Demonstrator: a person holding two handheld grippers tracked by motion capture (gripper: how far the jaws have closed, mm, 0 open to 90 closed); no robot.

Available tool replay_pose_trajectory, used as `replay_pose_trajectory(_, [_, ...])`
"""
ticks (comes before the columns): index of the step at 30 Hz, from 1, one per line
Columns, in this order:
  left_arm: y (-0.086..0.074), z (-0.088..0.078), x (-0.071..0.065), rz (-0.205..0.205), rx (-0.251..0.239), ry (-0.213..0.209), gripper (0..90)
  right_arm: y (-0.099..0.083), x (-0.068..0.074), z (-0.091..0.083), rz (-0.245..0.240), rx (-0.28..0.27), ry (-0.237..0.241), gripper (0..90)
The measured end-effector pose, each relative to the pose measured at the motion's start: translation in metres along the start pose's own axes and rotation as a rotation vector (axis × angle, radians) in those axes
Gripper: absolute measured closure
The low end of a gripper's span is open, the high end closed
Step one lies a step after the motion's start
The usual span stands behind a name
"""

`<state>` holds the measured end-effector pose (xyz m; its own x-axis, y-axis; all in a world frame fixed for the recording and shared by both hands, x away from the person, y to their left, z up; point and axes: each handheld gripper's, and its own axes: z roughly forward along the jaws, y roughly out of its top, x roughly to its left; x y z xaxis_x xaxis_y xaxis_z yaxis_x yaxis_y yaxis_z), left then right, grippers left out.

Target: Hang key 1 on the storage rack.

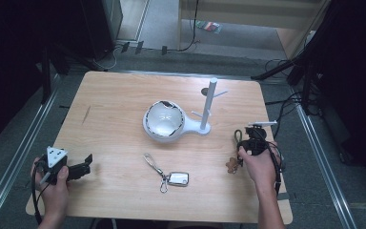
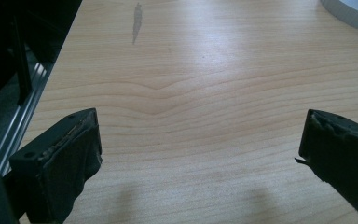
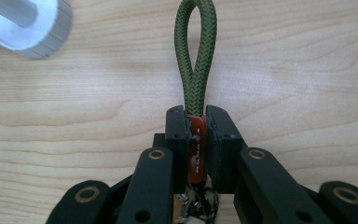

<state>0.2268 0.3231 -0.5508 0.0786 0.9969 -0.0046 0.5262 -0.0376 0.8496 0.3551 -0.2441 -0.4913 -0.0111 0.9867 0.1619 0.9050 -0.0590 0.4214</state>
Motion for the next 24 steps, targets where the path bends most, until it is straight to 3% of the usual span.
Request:
replay_pose_trajectory(12, [0.000, 0.000, 0.000, -0.002, 0.000, 0.000, 0.0, -0.001, 0.016, -0.031, -0.077, -0.213, 0.027, 81.4])
replay_pose_trajectory(17, [0.000, 0.000, 0.000, -0.003, 0.000, 0.000, 0.0, -0.003, 0.022, -0.041, -0.121, -0.330, 0.022, 81.4])
replay_pose_trajectory(18, [0.000, 0.000, 0.000, -0.003, -0.001, 0.000, 0.0, -0.003, 0.025, -0.045, -0.141, -0.375, 0.019, 81.4])
replay_pose_trajectory(20, [0.000, 0.000, 0.000, -0.003, 0.000, 0.000, 0.0, -0.004, 0.026, -0.046, -0.145, -0.389, 0.015, 81.5])
replay_pose_trajectory(24, [0.000, 0.000, 0.000, -0.003, 0.000, 0.000, 0.0, -0.005, 0.032, -0.052, -0.186, -0.474, 0.015, 81.4])
